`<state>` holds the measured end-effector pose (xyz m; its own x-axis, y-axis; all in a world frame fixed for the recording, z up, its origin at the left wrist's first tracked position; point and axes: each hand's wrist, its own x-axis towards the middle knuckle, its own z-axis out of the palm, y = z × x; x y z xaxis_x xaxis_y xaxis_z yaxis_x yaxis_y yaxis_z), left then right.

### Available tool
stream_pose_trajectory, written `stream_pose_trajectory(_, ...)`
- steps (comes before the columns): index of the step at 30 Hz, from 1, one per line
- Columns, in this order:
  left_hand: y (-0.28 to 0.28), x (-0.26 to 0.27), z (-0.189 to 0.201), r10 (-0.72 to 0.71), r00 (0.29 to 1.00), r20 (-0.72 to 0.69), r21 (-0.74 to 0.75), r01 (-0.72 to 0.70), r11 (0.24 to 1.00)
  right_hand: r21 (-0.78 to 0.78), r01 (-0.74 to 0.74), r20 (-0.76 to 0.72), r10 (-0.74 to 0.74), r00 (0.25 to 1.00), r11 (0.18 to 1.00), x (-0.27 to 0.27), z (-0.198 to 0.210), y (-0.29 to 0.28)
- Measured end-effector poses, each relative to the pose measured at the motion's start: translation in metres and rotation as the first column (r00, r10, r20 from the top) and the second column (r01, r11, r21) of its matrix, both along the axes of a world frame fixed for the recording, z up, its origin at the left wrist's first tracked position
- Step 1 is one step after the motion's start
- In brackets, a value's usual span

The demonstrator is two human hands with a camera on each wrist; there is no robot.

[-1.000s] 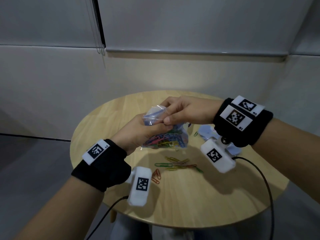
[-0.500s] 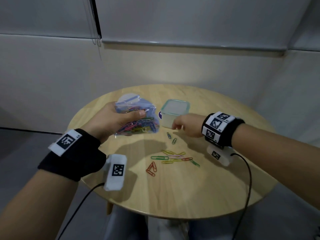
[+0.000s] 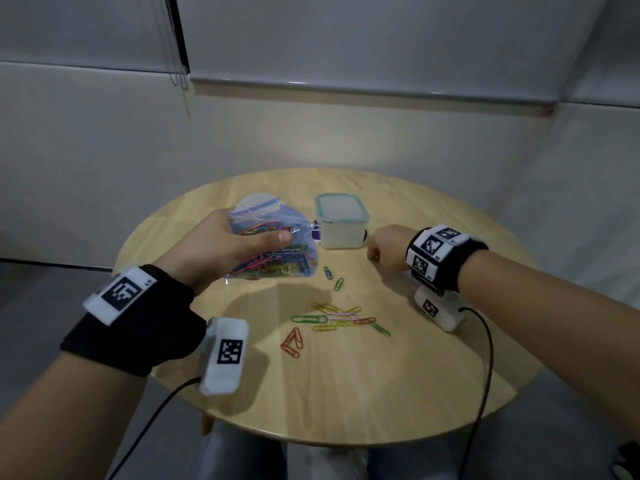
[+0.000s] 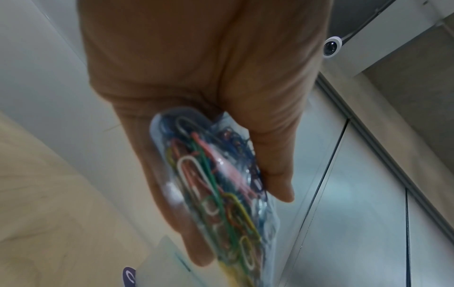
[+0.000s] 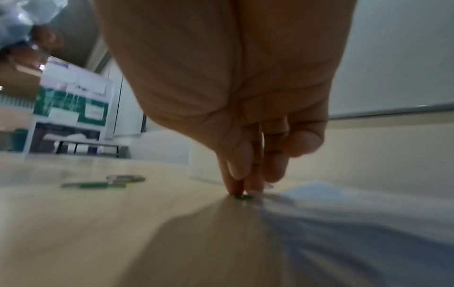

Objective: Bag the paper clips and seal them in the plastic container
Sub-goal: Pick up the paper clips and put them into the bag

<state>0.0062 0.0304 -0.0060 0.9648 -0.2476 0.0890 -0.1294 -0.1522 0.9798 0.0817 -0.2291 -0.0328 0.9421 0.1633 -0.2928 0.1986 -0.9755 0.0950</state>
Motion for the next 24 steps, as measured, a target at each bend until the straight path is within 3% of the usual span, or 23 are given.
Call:
stream_pose_trajectory(3, 0.003, -0.001, -0.001, 0.015, 1.0, -0.004, 0.01, -0.015, 1.0, -0.046, -0.013, 0.017, 0.014, 1.0, 0.999, 0.0, -0.004, 0.0)
stream_pose_trajectory(7, 0.007, -0.002, -0.003, 0.04, 0.999, -0.01, 0.002, -0.04, 0.999, 0.011, -0.107, 0.024, 0.107, 0.994, 0.994, -0.002, -0.011, -0.005)
stream_pose_trajectory(10, 0.007, -0.001, -0.003, 0.046, 0.999, -0.005, -0.008, -0.046, 0.999, 0.096, -0.05, 0.115, 0.039, 0.993, 0.994, -0.005, -0.007, -0.009)
stream_pose_trajectory(15, 0.006, 0.0, -0.003, 0.029, 1.0, 0.006, 0.024, -0.029, 0.999, -0.06, 0.144, 0.003, -0.144, 0.99, 0.988, -0.009, 0.004, -0.025)
stream_pose_trajectory(20, 0.003, 0.003, -0.002, 0.02, 1.0, 0.003, 0.033, -0.02, 0.999, 0.024, 0.179, 0.074, -0.181, 0.981, 0.983, -0.005, 0.005, -0.024)
stream_pose_trajectory(24, 0.003, 0.004, 0.0, 0.013, 1.0, 0.005, 0.03, -0.013, 0.999, 0.003, 0.179, 0.009, -0.179, 0.984, 0.984, -0.002, 0.004, -0.012)
